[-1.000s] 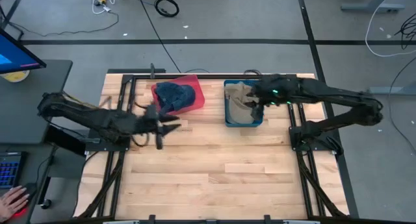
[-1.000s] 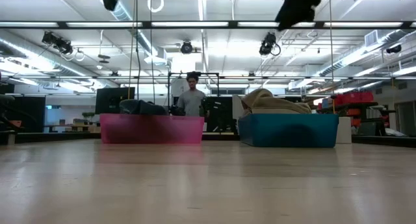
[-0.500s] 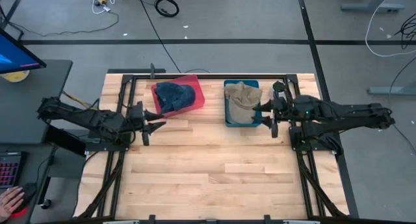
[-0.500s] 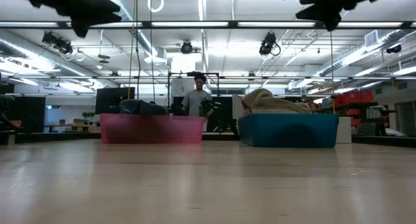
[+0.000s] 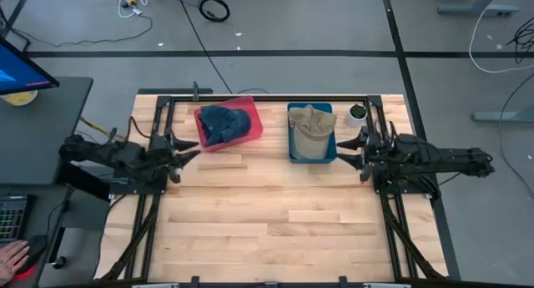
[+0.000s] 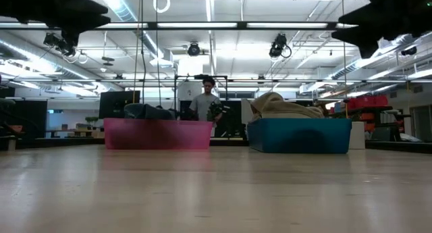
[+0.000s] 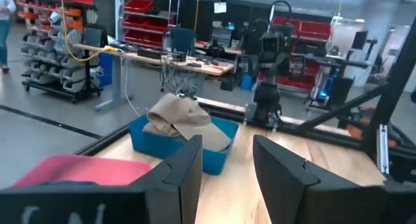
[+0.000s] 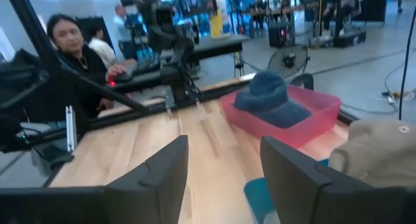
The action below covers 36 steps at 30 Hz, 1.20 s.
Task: Pick & Place hat
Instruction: Return to Home Position
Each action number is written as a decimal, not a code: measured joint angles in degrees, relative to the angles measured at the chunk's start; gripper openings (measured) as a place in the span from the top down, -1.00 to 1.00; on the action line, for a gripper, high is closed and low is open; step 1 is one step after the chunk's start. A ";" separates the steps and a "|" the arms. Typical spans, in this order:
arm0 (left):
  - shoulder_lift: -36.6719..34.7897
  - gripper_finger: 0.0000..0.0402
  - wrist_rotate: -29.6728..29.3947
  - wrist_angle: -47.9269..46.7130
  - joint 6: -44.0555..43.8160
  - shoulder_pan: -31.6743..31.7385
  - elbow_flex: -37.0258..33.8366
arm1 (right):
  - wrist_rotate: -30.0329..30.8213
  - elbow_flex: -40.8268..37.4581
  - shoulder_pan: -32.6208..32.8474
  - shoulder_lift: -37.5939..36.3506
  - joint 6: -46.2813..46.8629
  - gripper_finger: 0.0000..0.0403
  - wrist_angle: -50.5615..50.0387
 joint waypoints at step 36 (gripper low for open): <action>-9.20 0.30 12.34 16.85 10.50 0.00 -16.54 | -7.53 -13.94 0.00 -12.29 -3.83 0.31 5.43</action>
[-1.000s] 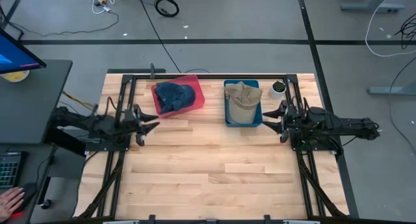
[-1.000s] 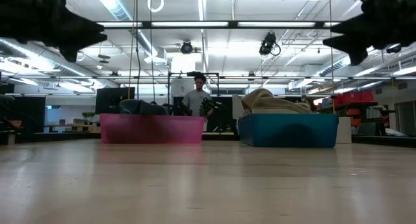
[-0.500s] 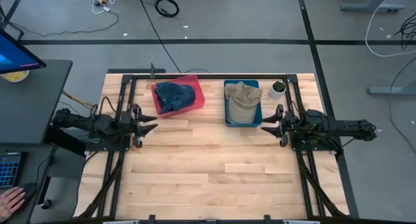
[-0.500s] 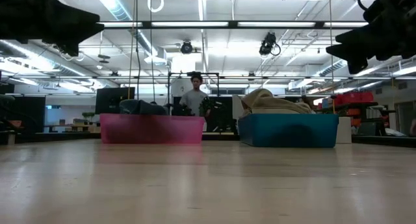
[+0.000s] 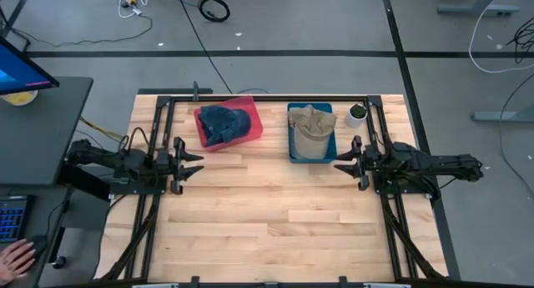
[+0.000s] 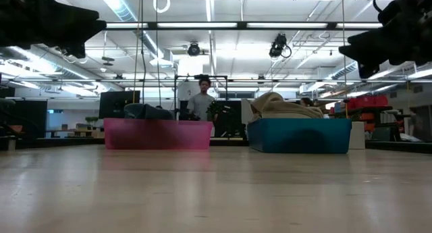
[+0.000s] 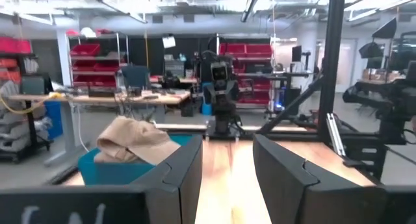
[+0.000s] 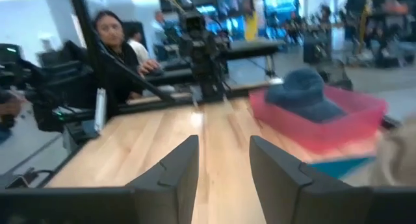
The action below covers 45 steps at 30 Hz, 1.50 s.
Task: Pick & Place hat
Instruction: Return to Home Position
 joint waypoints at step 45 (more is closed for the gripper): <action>0.90 0.30 0.42 -7.15 -4.51 -0.02 -0.04 | -0.82 -1.28 0.00 0.03 2.16 0.31 2.99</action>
